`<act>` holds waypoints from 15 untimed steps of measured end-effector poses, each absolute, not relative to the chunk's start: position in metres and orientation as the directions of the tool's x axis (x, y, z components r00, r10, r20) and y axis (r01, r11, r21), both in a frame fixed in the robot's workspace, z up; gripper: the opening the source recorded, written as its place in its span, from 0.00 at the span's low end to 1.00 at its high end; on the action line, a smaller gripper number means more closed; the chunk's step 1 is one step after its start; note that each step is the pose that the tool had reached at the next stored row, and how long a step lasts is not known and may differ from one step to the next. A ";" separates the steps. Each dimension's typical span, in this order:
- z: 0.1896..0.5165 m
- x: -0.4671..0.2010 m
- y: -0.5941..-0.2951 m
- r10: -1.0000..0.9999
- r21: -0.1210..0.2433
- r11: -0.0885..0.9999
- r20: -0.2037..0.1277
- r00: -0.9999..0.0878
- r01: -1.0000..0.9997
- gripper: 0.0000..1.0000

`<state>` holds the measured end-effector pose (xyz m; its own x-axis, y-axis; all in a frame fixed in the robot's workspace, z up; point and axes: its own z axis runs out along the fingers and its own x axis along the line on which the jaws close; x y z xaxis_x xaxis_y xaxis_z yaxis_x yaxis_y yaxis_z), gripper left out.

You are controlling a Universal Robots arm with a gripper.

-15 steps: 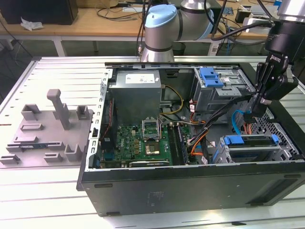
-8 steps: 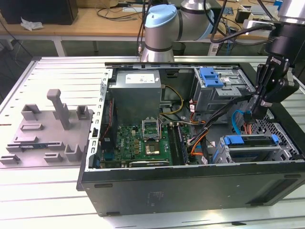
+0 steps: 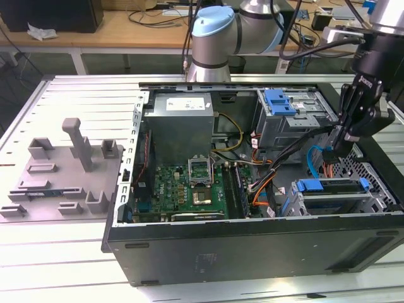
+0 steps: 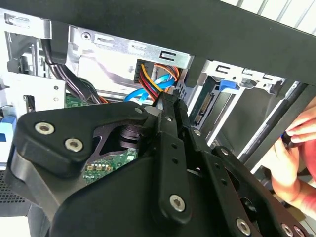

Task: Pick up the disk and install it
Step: 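Insert the first disk wire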

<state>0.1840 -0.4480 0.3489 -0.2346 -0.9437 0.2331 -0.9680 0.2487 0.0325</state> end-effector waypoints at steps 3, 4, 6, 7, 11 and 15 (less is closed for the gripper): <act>0.349 0.183 -0.453 -0.948 0.033 0.245 0.217 -0.232 -0.969 0.16; 0.349 0.182 -0.454 -0.949 0.033 0.244 0.213 -0.232 -0.969 0.16; 0.350 0.182 -0.457 -0.951 0.032 0.242 0.206 -0.230 -0.970 0.16; 0.350 0.182 -0.458 -0.952 0.032 0.241 0.203 -0.230 -0.970 0.16; 0.357 0.172 -0.490 -0.975 0.014 0.203 0.096 -0.201 -0.979 0.16; 0.357 0.169 -0.494 -0.978 0.009 0.194 0.083 -0.193 -0.981 0.16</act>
